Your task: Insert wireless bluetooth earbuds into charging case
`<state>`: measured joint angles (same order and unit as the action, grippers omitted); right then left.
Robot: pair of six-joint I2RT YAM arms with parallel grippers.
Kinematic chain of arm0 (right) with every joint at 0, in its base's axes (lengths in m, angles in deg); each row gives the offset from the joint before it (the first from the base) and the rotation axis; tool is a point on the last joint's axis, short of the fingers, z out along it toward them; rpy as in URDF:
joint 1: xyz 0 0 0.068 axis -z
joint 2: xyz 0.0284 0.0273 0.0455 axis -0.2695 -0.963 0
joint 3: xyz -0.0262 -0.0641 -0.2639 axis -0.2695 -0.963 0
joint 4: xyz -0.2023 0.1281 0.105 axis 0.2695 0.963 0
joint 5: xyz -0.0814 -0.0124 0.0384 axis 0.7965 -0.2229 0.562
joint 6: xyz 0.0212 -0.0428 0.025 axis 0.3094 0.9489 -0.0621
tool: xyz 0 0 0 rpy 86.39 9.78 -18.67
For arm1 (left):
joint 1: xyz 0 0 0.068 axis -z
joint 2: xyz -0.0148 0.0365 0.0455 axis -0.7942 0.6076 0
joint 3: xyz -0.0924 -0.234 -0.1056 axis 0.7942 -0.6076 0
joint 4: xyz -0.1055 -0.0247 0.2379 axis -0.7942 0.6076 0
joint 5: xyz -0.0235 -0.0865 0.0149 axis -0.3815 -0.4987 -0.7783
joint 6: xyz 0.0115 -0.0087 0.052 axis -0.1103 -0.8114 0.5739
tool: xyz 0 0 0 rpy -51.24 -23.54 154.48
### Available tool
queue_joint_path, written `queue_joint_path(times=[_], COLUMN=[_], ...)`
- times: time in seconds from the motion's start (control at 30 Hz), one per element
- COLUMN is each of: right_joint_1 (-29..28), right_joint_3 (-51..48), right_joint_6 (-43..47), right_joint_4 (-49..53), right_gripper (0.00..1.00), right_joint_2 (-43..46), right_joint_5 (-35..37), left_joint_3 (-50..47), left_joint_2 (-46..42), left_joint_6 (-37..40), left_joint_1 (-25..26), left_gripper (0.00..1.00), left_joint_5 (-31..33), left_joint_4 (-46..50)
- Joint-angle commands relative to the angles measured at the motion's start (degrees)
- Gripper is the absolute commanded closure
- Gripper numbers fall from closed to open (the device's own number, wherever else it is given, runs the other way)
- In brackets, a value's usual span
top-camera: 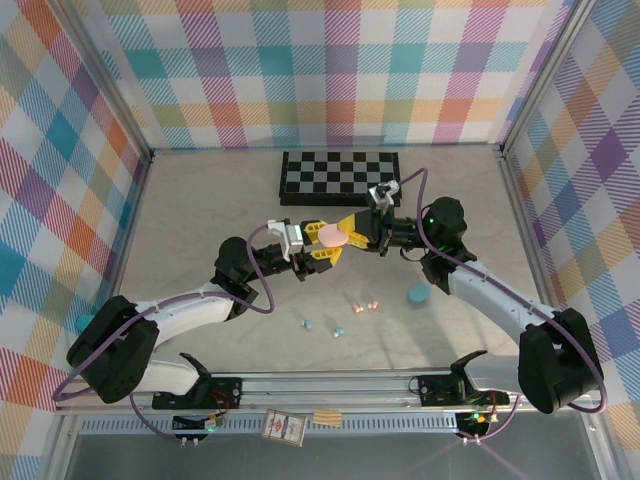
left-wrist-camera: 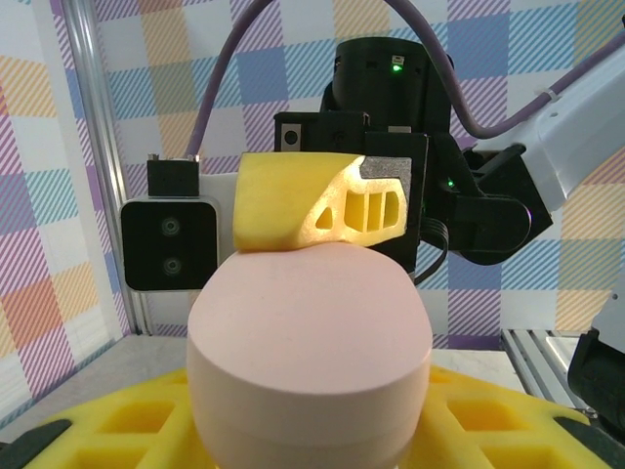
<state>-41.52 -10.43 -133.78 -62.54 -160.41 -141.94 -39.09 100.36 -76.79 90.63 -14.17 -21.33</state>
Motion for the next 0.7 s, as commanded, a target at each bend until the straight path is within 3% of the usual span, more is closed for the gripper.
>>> queue_joint_path(times=[0.0,0.67], right_joint_1=[-0.21,-0.21], right_joint_3=[0.39,1.27], right_joint_6=[1.82,4.60], right_joint_4=[0.70,4.41], right_gripper=[0.98,0.97], right_joint_2=[1.12,1.72], right_joint_5=[0.49,0.71], left_joint_3=[2.25,3.07], left_joint_2=[-0.43,-0.23], left_joint_6=[-0.72,-1.99], left_joint_1=[-0.34,-0.34], left_gripper=[0.55,0.56], left_joint_5=[-3.76,-7.14], left_joint_4=[-3.97,-3.17])
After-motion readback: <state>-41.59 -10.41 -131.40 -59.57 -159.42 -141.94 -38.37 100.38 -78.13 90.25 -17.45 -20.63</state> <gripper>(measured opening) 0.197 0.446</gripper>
